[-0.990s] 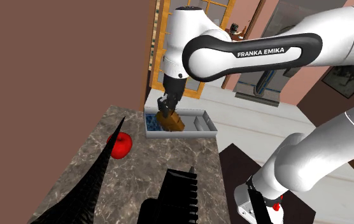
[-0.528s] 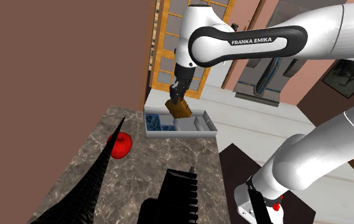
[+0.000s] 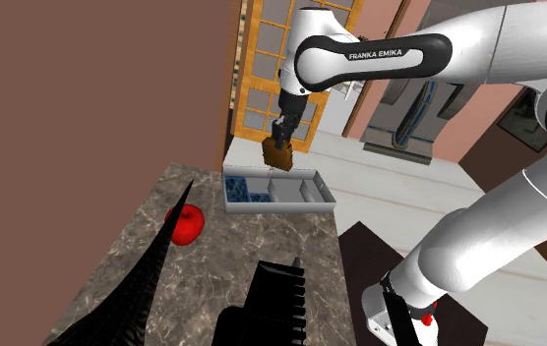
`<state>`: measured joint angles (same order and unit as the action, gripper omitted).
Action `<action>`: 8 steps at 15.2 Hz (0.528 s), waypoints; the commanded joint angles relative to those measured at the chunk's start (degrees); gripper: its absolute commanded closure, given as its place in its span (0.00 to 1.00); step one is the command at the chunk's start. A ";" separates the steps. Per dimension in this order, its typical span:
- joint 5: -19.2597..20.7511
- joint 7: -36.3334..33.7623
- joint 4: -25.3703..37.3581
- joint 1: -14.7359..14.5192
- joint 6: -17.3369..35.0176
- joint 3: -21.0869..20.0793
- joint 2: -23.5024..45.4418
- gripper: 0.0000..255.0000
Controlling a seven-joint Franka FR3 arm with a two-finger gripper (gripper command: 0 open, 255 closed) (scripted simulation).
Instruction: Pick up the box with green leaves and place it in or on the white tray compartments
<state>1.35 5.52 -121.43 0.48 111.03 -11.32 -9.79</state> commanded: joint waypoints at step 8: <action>0.50 -0.46 -4.94 0.06 6.88 -0.12 1.94 1.00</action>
<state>1.80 5.17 -125.98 0.56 117.28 -11.40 -8.03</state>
